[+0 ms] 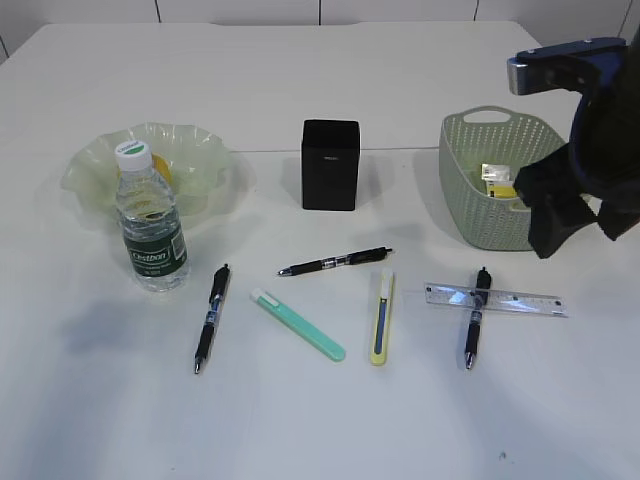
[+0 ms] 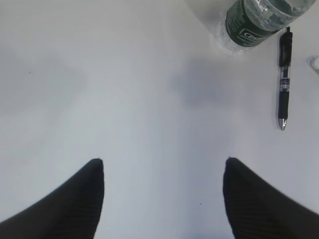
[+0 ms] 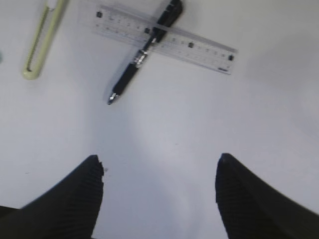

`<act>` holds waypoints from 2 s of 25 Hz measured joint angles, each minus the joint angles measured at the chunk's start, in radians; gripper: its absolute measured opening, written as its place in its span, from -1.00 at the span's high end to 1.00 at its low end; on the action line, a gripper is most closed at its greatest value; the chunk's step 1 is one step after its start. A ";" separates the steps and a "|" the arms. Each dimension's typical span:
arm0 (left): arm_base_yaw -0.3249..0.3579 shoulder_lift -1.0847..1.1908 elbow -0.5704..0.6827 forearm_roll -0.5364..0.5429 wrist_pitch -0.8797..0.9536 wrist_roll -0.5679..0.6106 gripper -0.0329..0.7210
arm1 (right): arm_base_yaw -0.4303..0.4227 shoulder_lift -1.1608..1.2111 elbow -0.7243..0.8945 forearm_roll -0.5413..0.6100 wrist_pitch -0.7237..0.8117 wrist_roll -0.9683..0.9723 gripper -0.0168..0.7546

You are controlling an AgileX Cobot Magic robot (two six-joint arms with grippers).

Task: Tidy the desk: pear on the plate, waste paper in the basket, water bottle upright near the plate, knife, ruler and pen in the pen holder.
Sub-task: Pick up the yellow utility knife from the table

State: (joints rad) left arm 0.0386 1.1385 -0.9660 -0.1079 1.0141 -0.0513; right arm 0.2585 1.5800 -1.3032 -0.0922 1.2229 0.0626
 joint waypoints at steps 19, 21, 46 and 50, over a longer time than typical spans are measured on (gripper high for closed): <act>0.000 -0.006 0.000 0.000 -0.015 0.000 -0.49 | 0.161 0.120 -0.168 0.092 -0.107 0.238 -0.40; 0.000 -0.006 0.000 0.000 -0.017 0.000 -0.49 | 0.167 0.180 -0.239 0.087 -0.076 0.281 -0.40; 0.000 0.013 0.000 -0.006 -0.033 0.000 -0.49 | 0.195 0.531 -0.545 0.070 0.003 0.556 -0.39; 0.000 0.013 0.000 -0.006 -0.034 0.000 -0.49 | 0.211 0.550 -0.545 0.074 0.003 0.569 -0.39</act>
State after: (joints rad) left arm 0.0386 1.1517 -0.9665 -0.1139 0.9799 -0.0510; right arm 0.4694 2.1305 -1.8487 -0.0187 1.2261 0.6315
